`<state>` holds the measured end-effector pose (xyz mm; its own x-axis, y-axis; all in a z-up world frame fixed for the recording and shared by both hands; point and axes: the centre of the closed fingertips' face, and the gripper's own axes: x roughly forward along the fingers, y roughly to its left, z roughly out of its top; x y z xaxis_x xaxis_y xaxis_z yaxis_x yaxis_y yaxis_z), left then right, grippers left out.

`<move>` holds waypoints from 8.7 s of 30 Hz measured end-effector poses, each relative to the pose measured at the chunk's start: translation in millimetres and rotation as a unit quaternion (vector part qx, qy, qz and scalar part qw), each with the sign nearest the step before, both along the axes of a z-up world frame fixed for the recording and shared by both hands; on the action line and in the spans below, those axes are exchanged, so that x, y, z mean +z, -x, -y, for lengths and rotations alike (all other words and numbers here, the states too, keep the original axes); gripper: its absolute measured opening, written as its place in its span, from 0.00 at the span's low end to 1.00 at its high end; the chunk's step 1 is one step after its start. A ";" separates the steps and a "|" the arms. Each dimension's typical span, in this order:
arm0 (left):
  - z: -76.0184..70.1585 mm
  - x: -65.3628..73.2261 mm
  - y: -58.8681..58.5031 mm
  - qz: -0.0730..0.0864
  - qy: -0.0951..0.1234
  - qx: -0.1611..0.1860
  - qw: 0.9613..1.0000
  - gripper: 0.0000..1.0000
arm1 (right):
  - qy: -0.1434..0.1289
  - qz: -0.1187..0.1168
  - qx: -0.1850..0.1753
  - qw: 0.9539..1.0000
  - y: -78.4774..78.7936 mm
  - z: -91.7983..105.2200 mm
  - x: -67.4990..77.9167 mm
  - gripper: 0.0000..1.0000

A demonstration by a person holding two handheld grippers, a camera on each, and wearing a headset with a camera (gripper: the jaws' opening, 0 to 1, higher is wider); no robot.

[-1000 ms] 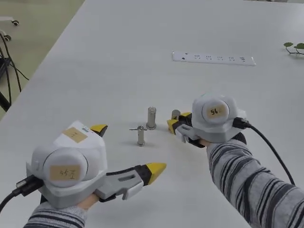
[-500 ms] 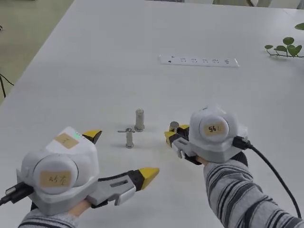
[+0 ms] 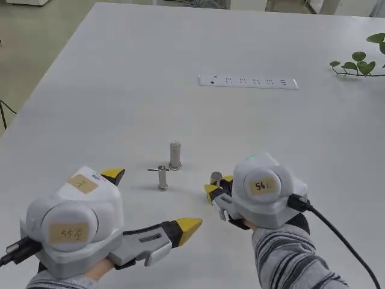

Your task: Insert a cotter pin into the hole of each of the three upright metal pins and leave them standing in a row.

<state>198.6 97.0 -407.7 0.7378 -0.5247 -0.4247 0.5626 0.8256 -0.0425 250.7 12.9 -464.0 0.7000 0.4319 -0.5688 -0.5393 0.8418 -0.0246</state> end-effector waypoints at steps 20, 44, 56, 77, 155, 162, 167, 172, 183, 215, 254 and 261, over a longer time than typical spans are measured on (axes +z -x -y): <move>3.8 0.4 3.7 -0.001 -0.002 -0.006 1.000 0.92 | -0.010 -0.015 -0.031 0.999 6.9 1.3 -4.0 0.09; 4.7 5.1 12.6 -0.006 -0.002 -0.006 1.000 0.97 | -0.010 -0.048 0.059 0.997 27.3 27.5 10.1 0.28; 3.6 4.8 15.6 -0.007 -0.005 -0.005 1.000 0.97 | 0.053 -0.081 0.149 0.984 12.2 59.5 8.3 0.25; -1.6 -2.3 12.0 -0.016 -0.009 0.004 1.000 0.95 | 0.154 -0.147 0.197 0.957 -30.8 98.5 -17.3 0.19; 52.6 19.9 11.8 -0.040 0.058 -0.088 0.994 0.43 | 0.229 0.078 0.440 0.865 50.6 31.0 49.1 0.00; 58.9 20.8 12.1 -0.068 0.100 -0.084 0.989 0.38 | 0.233 0.101 0.463 0.849 64.2 19.2 54.5 0.00; 62.9 18.6 15.0 -0.091 0.128 -0.079 0.984 0.30 | 0.234 0.113 0.472 0.843 69.7 14.0 58.6 0.00; 68.0 18.1 19.9 -0.112 0.159 -0.079 0.978 0.21 | 0.227 0.125 0.482 0.837 74.7 6.5 63.9 0.00; 73.6 21.3 23.1 -0.120 0.180 -0.084 0.973 0.09 | 0.220 0.137 0.494 0.830 80.1 -4.5 69.1 0.00; 75.6 26.7 28.5 -0.030 0.074 -0.161 0.984 0.00 | 0.087 0.038 0.427 0.899 83.3 -4.2 69.0 0.04; 79.8 27.3 47.8 -0.025 0.084 -0.221 0.971 0.00 | 0.107 0.033 0.474 0.873 102.0 -4.8 62.6 0.00; 83.2 19.9 45.2 -0.017 0.058 -0.216 0.974 0.12 | 0.150 0.048 0.481 0.863 92.9 1.7 58.0 0.00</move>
<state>153.4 13.8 -387.8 0.4239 -0.8294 -0.3638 0.8532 0.5005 -0.1467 157.8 11.3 -406.0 0.1494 0.6831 -0.7149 -0.9681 -0.0459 -0.2461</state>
